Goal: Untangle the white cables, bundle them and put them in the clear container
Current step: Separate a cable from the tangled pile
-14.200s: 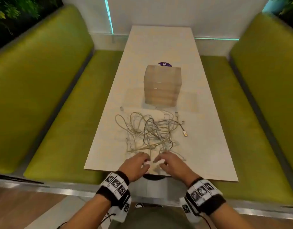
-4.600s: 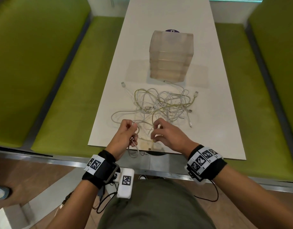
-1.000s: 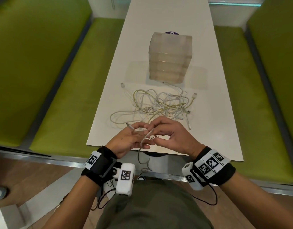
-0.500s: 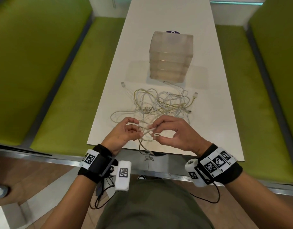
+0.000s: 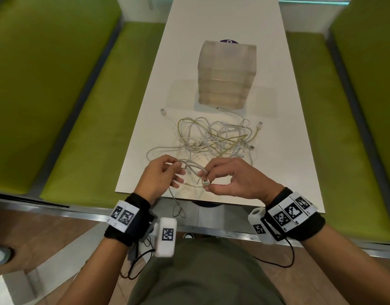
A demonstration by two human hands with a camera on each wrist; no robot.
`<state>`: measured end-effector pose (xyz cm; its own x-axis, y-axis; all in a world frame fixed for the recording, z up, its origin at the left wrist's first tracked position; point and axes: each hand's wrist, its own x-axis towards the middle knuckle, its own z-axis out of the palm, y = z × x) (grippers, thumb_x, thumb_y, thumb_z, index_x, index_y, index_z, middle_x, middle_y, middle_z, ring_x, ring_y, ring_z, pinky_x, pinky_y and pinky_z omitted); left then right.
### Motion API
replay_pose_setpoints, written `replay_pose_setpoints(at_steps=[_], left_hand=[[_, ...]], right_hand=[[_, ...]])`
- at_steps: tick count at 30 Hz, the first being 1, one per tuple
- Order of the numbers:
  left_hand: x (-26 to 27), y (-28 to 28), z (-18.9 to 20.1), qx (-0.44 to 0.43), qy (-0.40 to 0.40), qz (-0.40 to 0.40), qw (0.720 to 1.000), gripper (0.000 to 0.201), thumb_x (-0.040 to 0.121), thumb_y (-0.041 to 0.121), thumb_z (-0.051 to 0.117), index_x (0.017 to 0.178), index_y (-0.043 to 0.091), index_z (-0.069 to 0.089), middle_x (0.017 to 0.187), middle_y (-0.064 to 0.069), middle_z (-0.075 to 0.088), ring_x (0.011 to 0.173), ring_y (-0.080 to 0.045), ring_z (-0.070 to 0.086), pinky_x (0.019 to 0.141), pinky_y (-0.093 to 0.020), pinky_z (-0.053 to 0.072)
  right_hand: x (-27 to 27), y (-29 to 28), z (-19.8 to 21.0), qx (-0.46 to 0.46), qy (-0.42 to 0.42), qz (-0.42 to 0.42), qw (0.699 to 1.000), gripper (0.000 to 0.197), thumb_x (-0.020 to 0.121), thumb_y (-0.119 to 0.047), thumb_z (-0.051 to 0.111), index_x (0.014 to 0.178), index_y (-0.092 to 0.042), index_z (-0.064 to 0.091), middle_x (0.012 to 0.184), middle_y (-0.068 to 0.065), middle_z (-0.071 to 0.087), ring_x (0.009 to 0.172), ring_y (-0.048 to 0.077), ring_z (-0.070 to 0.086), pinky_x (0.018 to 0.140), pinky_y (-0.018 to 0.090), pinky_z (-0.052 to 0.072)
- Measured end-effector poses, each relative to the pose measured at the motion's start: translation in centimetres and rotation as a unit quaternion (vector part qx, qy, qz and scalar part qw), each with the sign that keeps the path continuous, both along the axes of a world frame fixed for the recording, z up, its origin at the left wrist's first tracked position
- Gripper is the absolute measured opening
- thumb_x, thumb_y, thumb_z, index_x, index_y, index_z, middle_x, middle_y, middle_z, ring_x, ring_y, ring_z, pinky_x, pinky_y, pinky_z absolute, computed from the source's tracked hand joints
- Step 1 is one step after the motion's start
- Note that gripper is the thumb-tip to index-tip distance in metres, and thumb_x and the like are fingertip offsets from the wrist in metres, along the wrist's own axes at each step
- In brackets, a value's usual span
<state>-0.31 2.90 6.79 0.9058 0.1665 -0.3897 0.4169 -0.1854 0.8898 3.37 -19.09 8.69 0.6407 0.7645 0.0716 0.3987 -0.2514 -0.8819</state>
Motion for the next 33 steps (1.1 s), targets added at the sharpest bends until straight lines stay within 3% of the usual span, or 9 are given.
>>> replay_pose_setpoints(at_steps=[3, 6, 10, 15, 18, 20, 24, 28, 33], left_hand=[[0.1, 0.5, 0.4, -0.084, 0.016, 0.044, 0.995, 0.016, 0.095, 0.015, 0.056, 0.101, 0.002, 0.064, 0.092, -0.012, 0.072, 0.076, -0.019, 0.066, 0.064, -0.023, 0.056], [0.2, 0.6, 0.2, 0.029, -0.013, 0.053, 0.998, 0.014, 0.090, 0.022, 0.064, 0.092, 0.008, 0.069, 0.082, -0.004, 0.071, 0.069, -0.010, 0.061, 0.062, -0.017, 0.049], [0.2, 1.2, -0.4, 0.176, 0.013, 0.020, 0.984, 0.006, 0.084, 0.009, 0.065, 0.086, 0.012, 0.071, 0.076, -0.001, 0.065, 0.069, -0.010, 0.056, 0.061, -0.018, 0.041], [0.0, 1.8, -0.1, 0.076, 0.064, -0.133, 0.986, 0.011, 0.089, 0.009, 0.061, 0.092, 0.014, 0.071, 0.083, 0.000, 0.065, 0.063, -0.010, 0.056, 0.057, -0.020, 0.044], [0.0, 1.4, -0.3, 0.093, 0.012, -0.256, 0.962, 0.021, 0.092, 0.012, 0.059, 0.099, 0.028, 0.071, 0.104, 0.010, 0.067, 0.080, -0.005, 0.059, 0.074, -0.018, 0.047], [0.0, 1.0, -0.6, 0.067, -0.002, -0.290, 0.955, 0.021, 0.091, 0.013, 0.061, 0.103, 0.028, 0.070, 0.106, 0.009, 0.068, 0.086, -0.003, 0.060, 0.082, -0.020, 0.047], [-0.2, -0.1, -1.0, 0.003, 0.012, -0.329, 0.944, 0.019, 0.087, 0.018, 0.068, 0.105, 0.024, 0.070, 0.094, 0.011, 0.069, 0.088, -0.011, 0.064, 0.084, -0.025, 0.050], [-0.3, -0.6, -0.7, -0.031, -0.013, -0.295, 0.955, 0.014, 0.084, 0.010, 0.069, 0.088, 0.023, 0.071, 0.081, 0.013, 0.067, 0.078, -0.012, 0.062, 0.075, -0.028, 0.051], [-0.6, -0.5, -0.3, -0.034, -0.021, -0.235, 0.971, 0.006, 0.081, 0.004, 0.072, 0.084, 0.008, 0.070, 0.074, -0.002, 0.067, 0.068, -0.014, 0.062, 0.067, -0.025, 0.053]], right_hand=[[-0.3, -0.1, -0.2, -0.034, 0.003, 0.029, 0.999, 0.004, 0.080, -0.012, 0.074, 0.080, -0.008, 0.073, 0.096, 0.001, 0.068, 0.102, 0.005, 0.064, 0.089, 0.030, 0.049], [-0.5, 0.1, -0.5, -0.052, 0.015, 0.049, 0.997, 0.005, 0.080, -0.011, 0.073, 0.080, -0.006, 0.073, 0.097, 0.001, 0.068, 0.102, 0.007, 0.063, 0.090, 0.032, 0.049], [-0.7, 0.4, 0.1, -0.059, 0.031, 0.068, 0.996, 0.004, 0.080, -0.010, 0.073, 0.080, -0.006, 0.072, 0.096, 0.001, 0.068, 0.098, 0.010, 0.065, 0.088, 0.021, 0.048], [-0.2, 0.3, 0.5, -0.056, 0.018, 0.061, 0.996, 0.004, 0.082, -0.012, 0.072, 0.082, -0.008, 0.073, 0.099, 0.001, 0.068, 0.095, 0.007, 0.064, 0.085, 0.016, 0.047], [0.0, 0.3, 0.5, -0.043, -0.002, 0.051, 0.998, 0.005, 0.082, -0.013, 0.072, 0.086, -0.010, 0.075, 0.099, 0.000, 0.069, 0.092, 0.008, 0.064, 0.084, 0.015, 0.046], [0.2, 0.2, 0.7, -0.028, -0.012, 0.040, 0.999, 0.008, 0.082, -0.011, 0.072, 0.089, -0.009, 0.076, 0.099, -0.001, 0.069, 0.092, 0.008, 0.065, 0.084, 0.018, 0.048], [0.4, 0.0, 0.8, -0.016, -0.026, 0.031, 0.999, 0.011, 0.082, -0.009, 0.071, 0.093, -0.008, 0.075, 0.103, 0.000, 0.069, 0.099, 0.007, 0.064, 0.087, 0.021, 0.050], [0.4, -0.3, 0.8, -0.017, -0.009, 0.030, 0.999, 0.010, 0.082, -0.007, 0.072, 0.091, -0.005, 0.074, 0.102, 0.003, 0.068, 0.098, 0.007, 0.064, 0.084, 0.015, 0.049], [0.7, -0.5, 0.8, -0.025, 0.026, 0.031, 0.999, 0.002, 0.081, -0.004, 0.071, 0.083, -0.003, 0.071, 0.092, 0.006, 0.066, 0.085, 0.015, 0.064, 0.076, 0.022, 0.054]])
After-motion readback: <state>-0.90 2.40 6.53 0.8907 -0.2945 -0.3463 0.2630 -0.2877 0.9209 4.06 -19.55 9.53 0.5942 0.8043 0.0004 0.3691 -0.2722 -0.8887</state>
